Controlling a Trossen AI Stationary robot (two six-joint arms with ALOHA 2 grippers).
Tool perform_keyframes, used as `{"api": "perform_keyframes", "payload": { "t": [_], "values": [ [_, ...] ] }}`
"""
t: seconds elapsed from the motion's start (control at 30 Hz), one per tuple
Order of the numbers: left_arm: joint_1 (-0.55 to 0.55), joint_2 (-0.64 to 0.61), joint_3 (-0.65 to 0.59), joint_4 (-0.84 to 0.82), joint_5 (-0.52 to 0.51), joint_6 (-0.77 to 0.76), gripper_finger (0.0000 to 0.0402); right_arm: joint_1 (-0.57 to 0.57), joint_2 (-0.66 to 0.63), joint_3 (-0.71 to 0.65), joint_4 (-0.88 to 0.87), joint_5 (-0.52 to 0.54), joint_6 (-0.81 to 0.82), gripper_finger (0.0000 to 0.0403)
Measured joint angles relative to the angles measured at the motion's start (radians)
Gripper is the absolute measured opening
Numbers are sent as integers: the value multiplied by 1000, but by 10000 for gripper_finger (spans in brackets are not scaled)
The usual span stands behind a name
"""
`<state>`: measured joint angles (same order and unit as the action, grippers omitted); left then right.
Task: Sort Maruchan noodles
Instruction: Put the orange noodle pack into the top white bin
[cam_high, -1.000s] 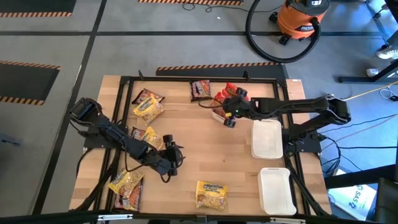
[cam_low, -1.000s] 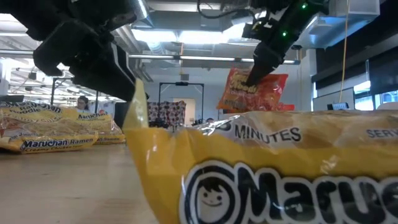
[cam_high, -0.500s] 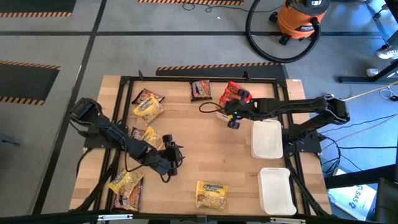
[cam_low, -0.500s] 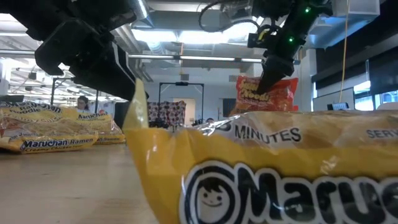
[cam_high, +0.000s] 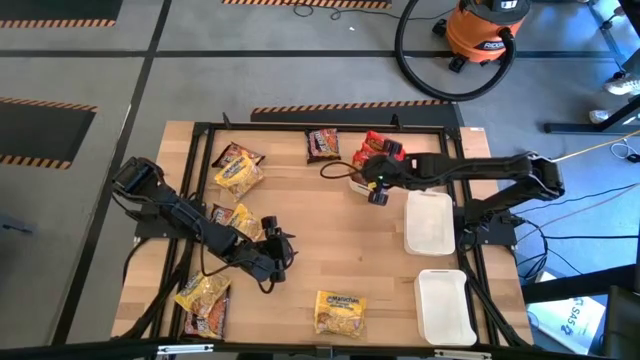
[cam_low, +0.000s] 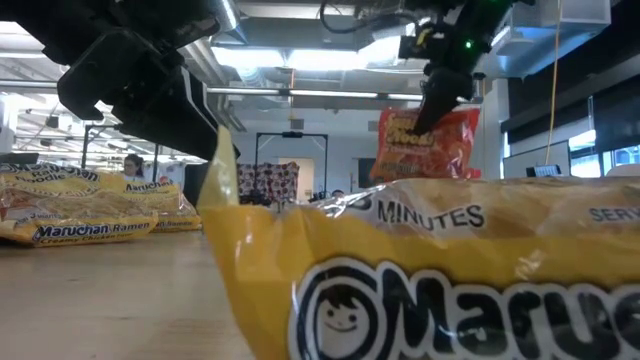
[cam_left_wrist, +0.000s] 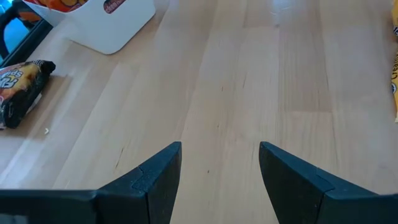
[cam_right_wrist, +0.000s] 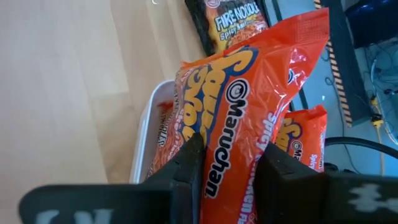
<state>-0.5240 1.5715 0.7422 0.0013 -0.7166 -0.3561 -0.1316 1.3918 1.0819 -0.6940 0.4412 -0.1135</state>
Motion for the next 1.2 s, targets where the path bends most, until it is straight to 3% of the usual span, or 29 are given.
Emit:
{"api": "perform_keyframes", "payload": {
  "t": [0.77,1.2],
  "values": [
    [0,0,0,0,0,0,209,0,66,-30,-62,5,-24,76],
    [0,0,-1,0,0,0,209,-27,159,-18,-48,-76,-52,76]
  ]
}}
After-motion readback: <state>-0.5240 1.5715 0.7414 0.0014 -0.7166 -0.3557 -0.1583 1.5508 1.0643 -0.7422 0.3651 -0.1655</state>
